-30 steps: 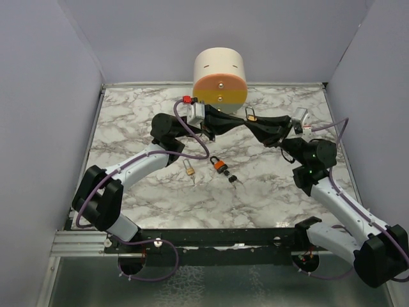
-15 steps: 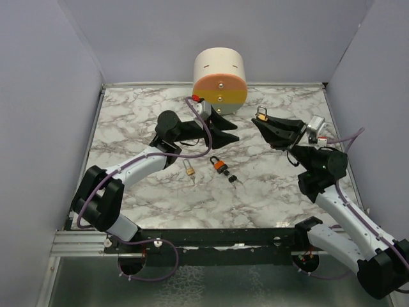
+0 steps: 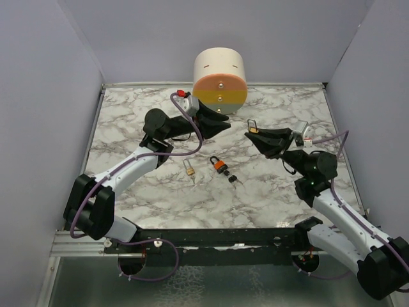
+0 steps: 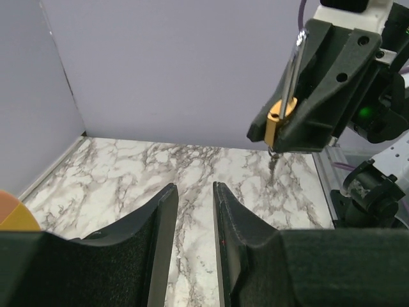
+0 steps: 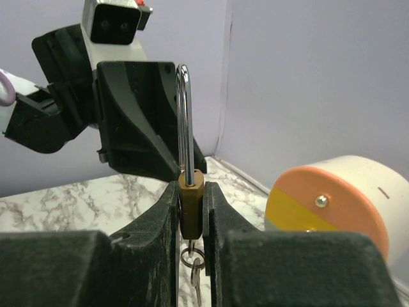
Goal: Lock with the key
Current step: Lock the lock.
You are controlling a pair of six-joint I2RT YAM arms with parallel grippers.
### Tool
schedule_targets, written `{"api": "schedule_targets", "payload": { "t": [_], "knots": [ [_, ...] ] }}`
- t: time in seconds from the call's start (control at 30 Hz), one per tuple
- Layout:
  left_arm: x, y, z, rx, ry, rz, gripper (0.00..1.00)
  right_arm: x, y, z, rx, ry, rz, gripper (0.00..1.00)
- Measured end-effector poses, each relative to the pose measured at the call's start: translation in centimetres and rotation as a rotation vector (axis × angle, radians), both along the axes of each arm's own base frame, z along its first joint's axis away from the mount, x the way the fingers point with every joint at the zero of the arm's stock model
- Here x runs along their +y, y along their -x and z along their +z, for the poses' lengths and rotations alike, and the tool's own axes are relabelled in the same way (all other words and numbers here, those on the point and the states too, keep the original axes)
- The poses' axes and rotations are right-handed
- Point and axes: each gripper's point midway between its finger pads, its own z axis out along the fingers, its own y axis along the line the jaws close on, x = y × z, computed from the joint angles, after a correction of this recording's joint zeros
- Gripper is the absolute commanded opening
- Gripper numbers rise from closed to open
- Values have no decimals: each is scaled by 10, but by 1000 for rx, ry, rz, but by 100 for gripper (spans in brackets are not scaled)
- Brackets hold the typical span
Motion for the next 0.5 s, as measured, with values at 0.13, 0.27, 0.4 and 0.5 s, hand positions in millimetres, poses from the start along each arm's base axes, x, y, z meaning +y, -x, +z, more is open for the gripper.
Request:
{"api": "schedule_targets", "payload": {
  "t": [0.13,0.27,0.4,0.5],
  "knots": [
    [2,-6,1,6,6,25,26,7,5,-16,31,28,54,2],
    [2,-5,1,10,5,22,22,13,11,-25,46,45,107,2],
    [2,0,4,4,2,-8,29,18,16,-39,77,65,160,2],
    [1,9,14,-12,6,-59,27,21,17,-43,86,71,180,2]
  ]
}}
